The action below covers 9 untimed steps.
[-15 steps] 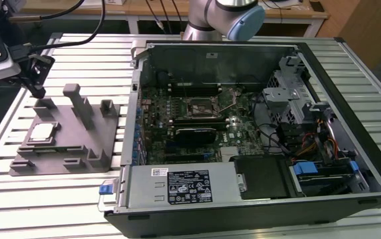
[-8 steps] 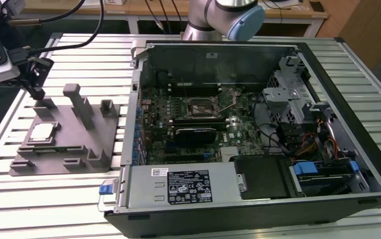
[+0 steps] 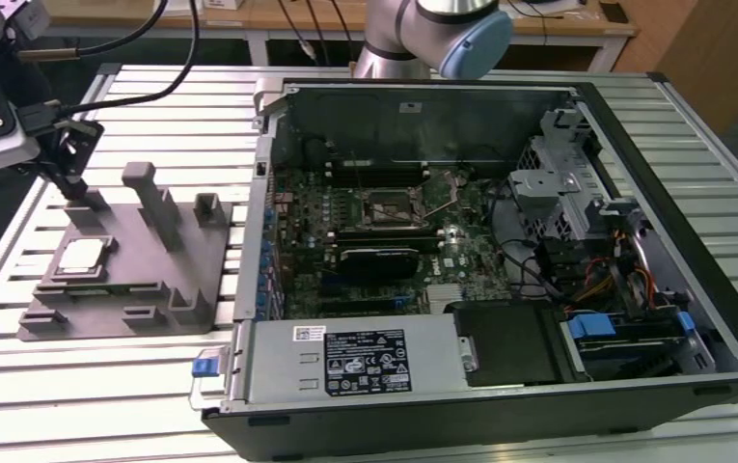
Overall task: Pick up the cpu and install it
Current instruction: 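Pick up the cpu and move it towards the insertion slot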
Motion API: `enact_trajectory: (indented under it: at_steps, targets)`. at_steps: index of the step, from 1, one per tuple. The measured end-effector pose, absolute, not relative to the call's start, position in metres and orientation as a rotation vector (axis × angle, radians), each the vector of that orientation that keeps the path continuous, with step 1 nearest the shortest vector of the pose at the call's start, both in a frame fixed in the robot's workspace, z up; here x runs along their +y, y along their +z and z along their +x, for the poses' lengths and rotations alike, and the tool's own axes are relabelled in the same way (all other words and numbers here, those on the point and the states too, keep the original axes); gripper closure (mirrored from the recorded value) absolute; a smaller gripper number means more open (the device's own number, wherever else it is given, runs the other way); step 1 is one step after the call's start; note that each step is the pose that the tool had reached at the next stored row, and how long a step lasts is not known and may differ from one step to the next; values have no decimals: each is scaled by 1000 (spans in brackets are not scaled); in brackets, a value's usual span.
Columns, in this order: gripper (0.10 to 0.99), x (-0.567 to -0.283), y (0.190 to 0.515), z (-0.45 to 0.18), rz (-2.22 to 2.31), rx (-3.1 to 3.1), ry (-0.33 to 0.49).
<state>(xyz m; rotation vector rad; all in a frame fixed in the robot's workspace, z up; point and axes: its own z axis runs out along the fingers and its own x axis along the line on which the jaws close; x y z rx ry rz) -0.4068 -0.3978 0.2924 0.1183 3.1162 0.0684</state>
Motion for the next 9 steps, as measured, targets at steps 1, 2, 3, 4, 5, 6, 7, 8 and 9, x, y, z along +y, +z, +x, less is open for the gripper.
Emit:
enact_trajectory:
  at_steps: [1,2,3,4,5,6,7,8,9]
  targets:
    - [980,-398,291,-407,118,3116,68]
    - [980,-398,290,-408,118,3117,68]
    - [980,-398,289,-408,118,3117,68]
    - [980,-398,288,-409,118,3117,68]
    - [980,-398,287,-409,118,3117,68]
    - [980,-398,286,-410,118,3117,68]
    - [980,-398,285,-410,118,3117,68]
    - [980,-398,284,-411,118,3117,68]
    - [980,-398,283,-411,118,3117,68]
